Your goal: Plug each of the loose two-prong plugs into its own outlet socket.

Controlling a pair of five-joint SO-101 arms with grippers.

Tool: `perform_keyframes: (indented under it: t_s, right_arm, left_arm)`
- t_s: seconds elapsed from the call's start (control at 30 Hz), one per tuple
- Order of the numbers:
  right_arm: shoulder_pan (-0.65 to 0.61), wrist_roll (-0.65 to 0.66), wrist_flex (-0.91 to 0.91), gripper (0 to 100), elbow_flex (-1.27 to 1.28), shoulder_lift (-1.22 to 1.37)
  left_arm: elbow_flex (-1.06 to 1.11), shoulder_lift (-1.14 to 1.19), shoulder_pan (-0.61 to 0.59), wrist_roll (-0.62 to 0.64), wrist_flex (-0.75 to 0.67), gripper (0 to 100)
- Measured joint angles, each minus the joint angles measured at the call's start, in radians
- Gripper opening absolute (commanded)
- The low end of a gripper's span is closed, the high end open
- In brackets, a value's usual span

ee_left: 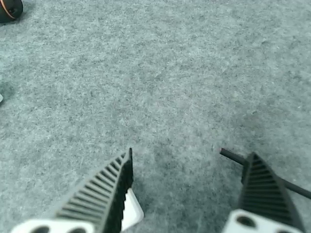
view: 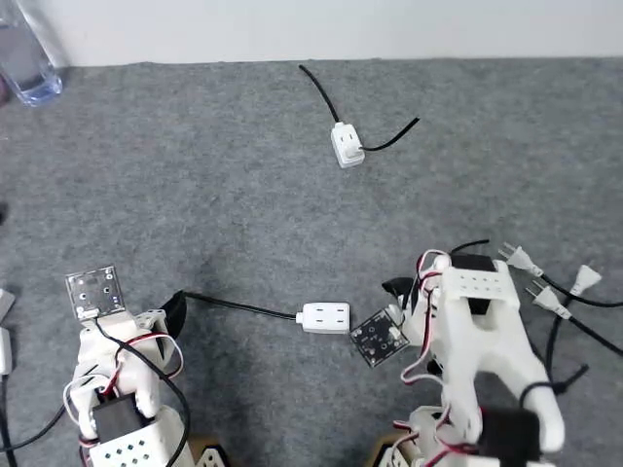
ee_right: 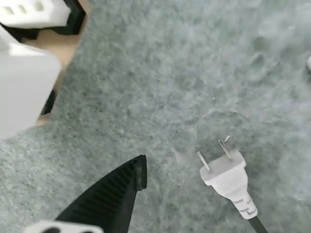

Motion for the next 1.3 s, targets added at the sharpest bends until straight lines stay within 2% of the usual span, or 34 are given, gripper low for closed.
perform_keyframes:
  t_s: [0.17, 0.43, 0.8, 1.23, 1.3]
  right_arm:
    - [0.003, 0.000, -0.002, 19.2, -0.038, 0.064]
    - [0.003, 0.000, -0.009, 28.1, -0.058, 0.074]
    - [0.005, 0.000, -0.043, 16.1, -0.058, 0.075]
    - [0.012, 0.000, -0.038, 15.5, -0.164, 0.229]
    - [0.012, 0.000, -0.034, 12.2, -0.176, 0.244]
  left_arm:
    - [0.000, 0.000, 0.000, 0.000, 0.000, 34]
    - [0.000, 0.000, 0.000, 0.000, 0.000, 34]
    - [0.000, 0.000, 0.000, 0.000, 0.000, 34]
    - [0.000, 0.000, 0.000, 0.000, 0.000, 34]
    - [0.000, 0.000, 0.000, 0.000, 0.000, 34]
